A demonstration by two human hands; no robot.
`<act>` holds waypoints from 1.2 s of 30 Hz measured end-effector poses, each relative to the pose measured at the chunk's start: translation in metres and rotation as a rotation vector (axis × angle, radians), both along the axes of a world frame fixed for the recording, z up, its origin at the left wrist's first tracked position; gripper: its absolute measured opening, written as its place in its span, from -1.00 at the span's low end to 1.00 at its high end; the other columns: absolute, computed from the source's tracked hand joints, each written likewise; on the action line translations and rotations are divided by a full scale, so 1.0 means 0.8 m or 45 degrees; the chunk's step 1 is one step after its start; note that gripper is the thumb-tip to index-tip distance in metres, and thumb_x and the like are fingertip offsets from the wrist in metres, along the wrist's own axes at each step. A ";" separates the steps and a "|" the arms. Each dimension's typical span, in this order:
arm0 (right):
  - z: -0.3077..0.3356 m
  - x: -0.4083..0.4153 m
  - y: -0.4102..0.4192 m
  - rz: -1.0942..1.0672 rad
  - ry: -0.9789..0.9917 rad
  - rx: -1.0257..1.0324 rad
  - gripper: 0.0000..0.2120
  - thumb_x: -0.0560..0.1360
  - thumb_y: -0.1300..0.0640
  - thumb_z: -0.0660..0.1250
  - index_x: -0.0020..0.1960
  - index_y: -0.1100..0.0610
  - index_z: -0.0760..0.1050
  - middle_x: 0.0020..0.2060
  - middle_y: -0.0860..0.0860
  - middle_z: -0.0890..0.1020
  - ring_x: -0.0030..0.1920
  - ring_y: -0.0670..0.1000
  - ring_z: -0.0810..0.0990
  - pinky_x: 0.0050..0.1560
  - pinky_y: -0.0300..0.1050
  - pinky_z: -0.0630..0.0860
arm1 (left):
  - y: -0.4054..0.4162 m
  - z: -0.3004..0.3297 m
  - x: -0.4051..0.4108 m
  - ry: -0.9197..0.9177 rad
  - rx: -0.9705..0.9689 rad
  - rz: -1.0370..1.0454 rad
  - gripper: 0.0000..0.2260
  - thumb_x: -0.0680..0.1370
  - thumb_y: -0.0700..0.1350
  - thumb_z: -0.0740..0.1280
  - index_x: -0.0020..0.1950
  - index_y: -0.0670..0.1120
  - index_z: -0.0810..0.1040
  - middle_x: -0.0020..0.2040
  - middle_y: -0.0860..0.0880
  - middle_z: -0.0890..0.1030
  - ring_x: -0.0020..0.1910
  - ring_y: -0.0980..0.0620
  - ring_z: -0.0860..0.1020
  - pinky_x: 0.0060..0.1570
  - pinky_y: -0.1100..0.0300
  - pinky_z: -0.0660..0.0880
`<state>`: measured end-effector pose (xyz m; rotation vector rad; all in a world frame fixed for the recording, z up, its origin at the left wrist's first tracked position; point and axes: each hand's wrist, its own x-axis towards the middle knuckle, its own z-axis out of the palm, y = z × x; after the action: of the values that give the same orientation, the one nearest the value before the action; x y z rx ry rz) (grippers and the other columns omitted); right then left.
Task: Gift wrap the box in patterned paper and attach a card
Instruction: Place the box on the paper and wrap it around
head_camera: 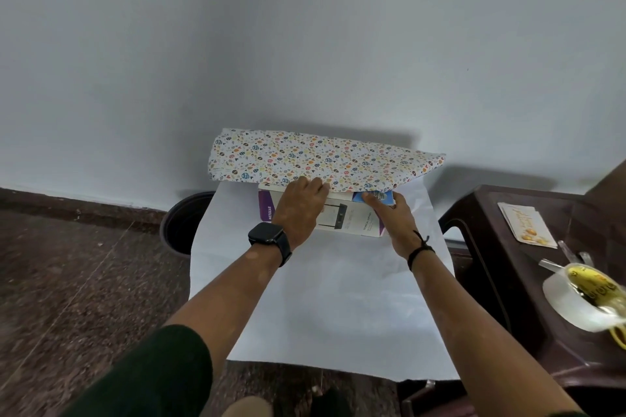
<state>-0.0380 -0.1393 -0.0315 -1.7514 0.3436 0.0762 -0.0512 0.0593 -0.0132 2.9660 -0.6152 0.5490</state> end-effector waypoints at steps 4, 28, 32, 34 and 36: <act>0.003 -0.015 0.000 -0.031 -0.072 -0.063 -0.49 0.31 -0.23 0.44 0.15 -0.06 0.40 -0.03 -0.02 0.62 0.00 0.13 0.62 0.05 0.11 0.59 | 0.000 0.002 -0.015 -0.076 0.016 0.005 -0.70 0.42 -0.26 0.46 0.14 -0.16 0.55 -0.01 -0.13 0.58 -0.09 -0.10 0.50 -0.14 0.07 0.45; 0.043 -0.043 -0.001 -0.300 -0.306 0.673 -0.83 0.58 0.17 0.12 0.11 0.07 0.43 -0.04 -0.02 0.62 -0.11 -0.06 0.62 -0.19 -0.22 0.50 | -0.016 0.001 -0.045 0.161 0.180 0.097 -0.31 0.55 -0.33 0.24 0.56 -0.01 -0.04 0.52 -0.21 0.11 0.50 -0.24 0.06 0.47 -0.17 0.02; 0.050 -0.042 -0.016 -0.402 -0.262 1.080 -0.83 0.55 0.11 0.20 0.12 0.09 0.44 0.01 0.06 0.58 -0.05 0.01 0.57 -0.17 -0.22 0.50 | -0.017 0.003 -0.046 0.188 0.207 0.102 -0.29 0.55 -0.32 0.24 0.56 0.00 -0.07 0.53 -0.20 0.08 0.51 -0.24 0.04 0.47 -0.17 0.00; 0.050 -0.040 -0.022 -0.406 -0.306 1.172 -0.50 0.47 0.21 0.27 0.39 0.09 0.30 0.15 0.11 0.49 -0.01 0.07 0.53 -0.09 -0.19 0.52 | -0.017 0.005 -0.047 0.199 0.209 0.099 -0.28 0.54 -0.34 0.24 0.56 0.01 -0.07 0.52 -0.21 0.07 0.51 -0.25 0.03 0.46 -0.18 -0.01; 0.053 -0.042 -0.025 -0.407 -0.331 1.201 -0.36 0.46 0.33 0.27 0.47 0.04 0.17 0.18 0.14 0.45 0.02 0.13 0.53 0.00 -0.08 0.55 | -0.018 0.007 -0.047 0.206 0.210 0.099 -0.27 0.53 -0.34 0.25 0.56 0.01 -0.08 0.52 -0.21 0.08 0.51 -0.25 0.03 0.46 -0.18 0.00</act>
<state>-0.0713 -0.1592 0.0111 -0.7480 0.3179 -0.1941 -0.0891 0.0446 -0.0077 3.1587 -0.5580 0.2706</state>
